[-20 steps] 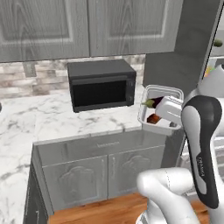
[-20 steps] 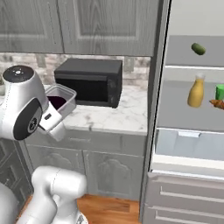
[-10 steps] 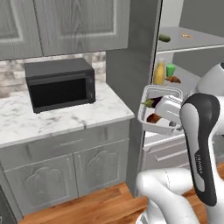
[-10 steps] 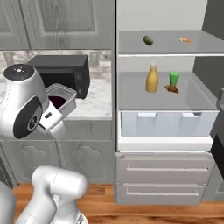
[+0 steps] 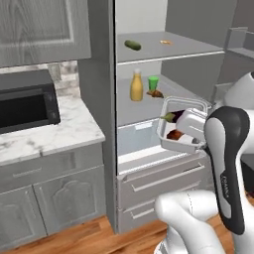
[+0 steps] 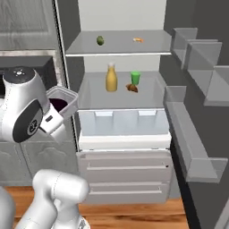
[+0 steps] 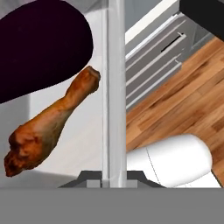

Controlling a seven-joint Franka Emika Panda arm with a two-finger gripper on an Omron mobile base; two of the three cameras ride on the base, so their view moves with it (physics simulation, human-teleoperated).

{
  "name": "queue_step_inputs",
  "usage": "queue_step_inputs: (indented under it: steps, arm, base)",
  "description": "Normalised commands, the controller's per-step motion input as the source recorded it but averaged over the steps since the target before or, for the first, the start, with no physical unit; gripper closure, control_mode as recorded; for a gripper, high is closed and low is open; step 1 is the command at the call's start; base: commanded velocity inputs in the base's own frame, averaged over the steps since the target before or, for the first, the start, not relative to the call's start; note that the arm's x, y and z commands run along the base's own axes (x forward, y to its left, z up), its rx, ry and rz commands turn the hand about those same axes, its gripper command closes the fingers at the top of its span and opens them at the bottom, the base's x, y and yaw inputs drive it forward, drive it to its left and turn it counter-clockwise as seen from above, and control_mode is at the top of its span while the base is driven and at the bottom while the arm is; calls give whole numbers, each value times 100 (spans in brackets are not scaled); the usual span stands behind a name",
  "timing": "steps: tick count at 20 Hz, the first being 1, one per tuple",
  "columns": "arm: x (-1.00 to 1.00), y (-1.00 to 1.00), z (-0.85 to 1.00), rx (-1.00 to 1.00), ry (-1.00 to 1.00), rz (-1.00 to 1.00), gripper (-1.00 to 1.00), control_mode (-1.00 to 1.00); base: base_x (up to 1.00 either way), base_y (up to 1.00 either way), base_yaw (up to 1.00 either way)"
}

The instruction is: Place the tupperware on the top shelf of the fridge. Make space for the tupperware among the existing items by rearranging them on the shelves if needed. Close the fridge door when finished.

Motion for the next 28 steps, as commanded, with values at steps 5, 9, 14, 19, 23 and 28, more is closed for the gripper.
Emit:
queue_step_inputs:
  steps: [5, 9, 14, 19, 23, 28]
  arm:
    - [0, 0, 0, 0, 0, 0, 100, 100]
    - [0, 0, 0, 0, 0, 0, 100, 100]
    - [0, 0, 0, 0, 0, 0, 100, 100]
    - [0, 0, 0, 0, 0, 0, 100, 100]
    - [-21, -16, 0, 0, -22, 5, 100, -100]
    - [-1, 0, 30, 0, -36, 11, 100, -100]
  base:
    - [61, -49, 7]
    - [82, -29, 9]
    - [73, -31, 10]
    - [26, -38, 13]
    - [-7, -9, 3]
    - [0, 0, 0]
